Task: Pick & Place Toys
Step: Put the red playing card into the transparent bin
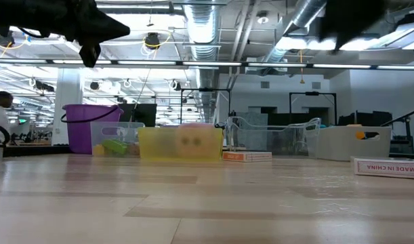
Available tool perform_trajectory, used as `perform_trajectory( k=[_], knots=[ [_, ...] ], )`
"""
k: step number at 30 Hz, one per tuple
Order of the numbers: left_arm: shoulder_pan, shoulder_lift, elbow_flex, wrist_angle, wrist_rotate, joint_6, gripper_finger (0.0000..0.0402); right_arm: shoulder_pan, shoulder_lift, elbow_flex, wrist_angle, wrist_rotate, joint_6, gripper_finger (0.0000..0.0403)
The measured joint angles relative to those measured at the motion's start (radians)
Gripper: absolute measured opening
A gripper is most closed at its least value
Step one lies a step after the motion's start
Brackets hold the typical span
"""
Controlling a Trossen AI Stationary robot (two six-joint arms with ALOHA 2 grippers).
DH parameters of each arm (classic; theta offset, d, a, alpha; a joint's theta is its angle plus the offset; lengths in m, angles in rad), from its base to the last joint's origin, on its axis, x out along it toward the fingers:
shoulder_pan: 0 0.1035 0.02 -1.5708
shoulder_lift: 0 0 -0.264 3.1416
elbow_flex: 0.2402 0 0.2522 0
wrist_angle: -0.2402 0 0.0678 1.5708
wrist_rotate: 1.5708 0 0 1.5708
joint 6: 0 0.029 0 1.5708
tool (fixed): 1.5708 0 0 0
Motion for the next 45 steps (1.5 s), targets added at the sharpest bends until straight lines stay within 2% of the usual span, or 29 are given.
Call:
perform_trajectory(
  k=[3,5,9,15,19,24,29,32,35,40,45],
  knots=[
    [0.000,0.000,0.000,0.016,0.000,0.000,0.0000,0.090,-0.001,-0.036,-0.145,0.015,0.234,0.0349],
    [0.000,0.000,0.000,0.028,0.000,0.000,0.0000,0.159,0.000,-0.064,-0.164,0.032,0.361,0.0349],
    [0.000,0.000,0.000,0.061,0.000,0.000,0.0000,0.290,0.000,-0.144,-0.130,0.130,0.592,0.0349],
    [0.000,0.000,0.000,0.101,0.000,-0.001,0.0000,0.435,0.001,-0.333,0.008,0.376,0.967,0.0348],
    [0.000,0.003,0.000,0.102,0.000,-0.046,0.0000,0.481,0.001,-0.480,0.148,0.399,1.080,0.0347],
    [-0.001,0.028,0.000,0.108,0.000,-0.099,0.0000,0.523,0.001,-0.620,0.283,0.399,1.118,0.0347],
    [-0.001,0.084,0.000,0.144,0.000,-0.148,0.0000,0.566,0.001,-0.679,0.362,0.393,1.114,0.0347],
    [-0.001,0.130,0.000,0.173,0.000,-0.157,0.0000,0.580,0.001,-0.690,0.392,0.319,1.115,0.0347],
    [-0.001,0.177,0.000,0.202,0.000,-0.158,0.0000,0.572,0.001,-0.692,0.421,0.243,1.094,0.0347],
    [-0.001,0.241,0.000,0.237,0.000,-0.158,0.0000,0.535,0.001,-0.692,0.448,0.266,1.019,0.0347],
    [-0.001,0.280,0.000,0.249,0.000,-0.158,0.0000,0.465,0.001,-0.692,0.460,0.266,0.874,0.0347]
  ],
)
